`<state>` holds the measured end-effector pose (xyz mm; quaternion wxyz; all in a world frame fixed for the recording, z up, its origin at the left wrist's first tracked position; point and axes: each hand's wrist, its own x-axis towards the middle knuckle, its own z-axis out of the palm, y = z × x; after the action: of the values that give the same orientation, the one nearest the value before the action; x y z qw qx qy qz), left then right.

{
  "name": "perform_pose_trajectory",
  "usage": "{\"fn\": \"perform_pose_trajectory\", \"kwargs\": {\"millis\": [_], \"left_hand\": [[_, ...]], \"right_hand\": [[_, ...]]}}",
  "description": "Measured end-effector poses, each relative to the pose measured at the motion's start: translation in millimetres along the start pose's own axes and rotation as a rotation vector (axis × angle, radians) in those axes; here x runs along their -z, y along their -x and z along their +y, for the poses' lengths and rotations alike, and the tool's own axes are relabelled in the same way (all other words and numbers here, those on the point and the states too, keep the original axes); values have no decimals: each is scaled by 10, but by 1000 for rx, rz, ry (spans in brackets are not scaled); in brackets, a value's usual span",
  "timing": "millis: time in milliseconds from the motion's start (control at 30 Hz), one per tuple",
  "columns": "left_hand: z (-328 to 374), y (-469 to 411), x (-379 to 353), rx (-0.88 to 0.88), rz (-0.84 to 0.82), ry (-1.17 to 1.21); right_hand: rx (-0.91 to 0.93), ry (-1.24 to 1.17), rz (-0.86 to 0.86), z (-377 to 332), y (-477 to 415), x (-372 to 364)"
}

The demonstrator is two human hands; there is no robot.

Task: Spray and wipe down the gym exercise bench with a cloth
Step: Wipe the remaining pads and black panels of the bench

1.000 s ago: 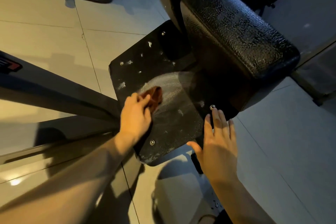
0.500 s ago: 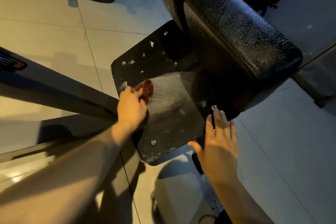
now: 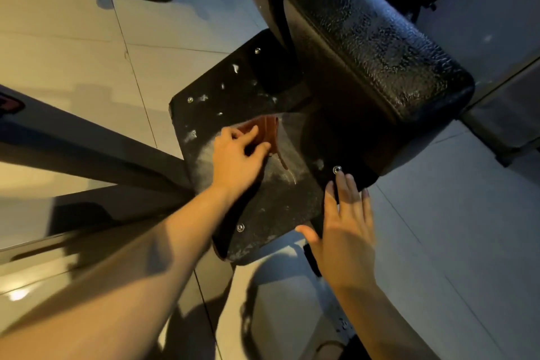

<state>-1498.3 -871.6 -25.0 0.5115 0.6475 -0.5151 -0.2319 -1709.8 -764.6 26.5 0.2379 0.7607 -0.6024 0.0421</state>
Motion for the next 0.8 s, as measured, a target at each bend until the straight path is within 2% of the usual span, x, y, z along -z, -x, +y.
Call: {"fn": "perform_pose_trajectory", "kwargs": {"millis": [67,200,300,367,433,500,567,600,700,800], "left_hand": [[150,202,-81,-57,-5,38],[444,669,-233,-293,-56,46],[398,602,-198,-415,-105,10],[299,350,-190,-340,-25,-34],[181,-2,-133,-137,92,-76],[97,-257,-79,54,104,-78],[186,-270,-82,106,75,-17],[298,-190,-122,55,51,0],[668,259,-281,-267,-104,57],[648,329,-242,-491,-238,56]], "right_hand": [[0,5,6,-1,-19,-4],[14,-9,19,25,-23,1],[19,-8,31,27,-21,-10],[10,-14,31,24,-27,-28],[-12,-7,5,11,-22,-16],[-22,1,-13,-13,-17,-6],[-18,-9,-15,-7,-15,-18],[-12,-18,-3,8,-16,-28],[9,-54,27,46,-17,-59],[-4,-99,11,33,-12,-36]]}}
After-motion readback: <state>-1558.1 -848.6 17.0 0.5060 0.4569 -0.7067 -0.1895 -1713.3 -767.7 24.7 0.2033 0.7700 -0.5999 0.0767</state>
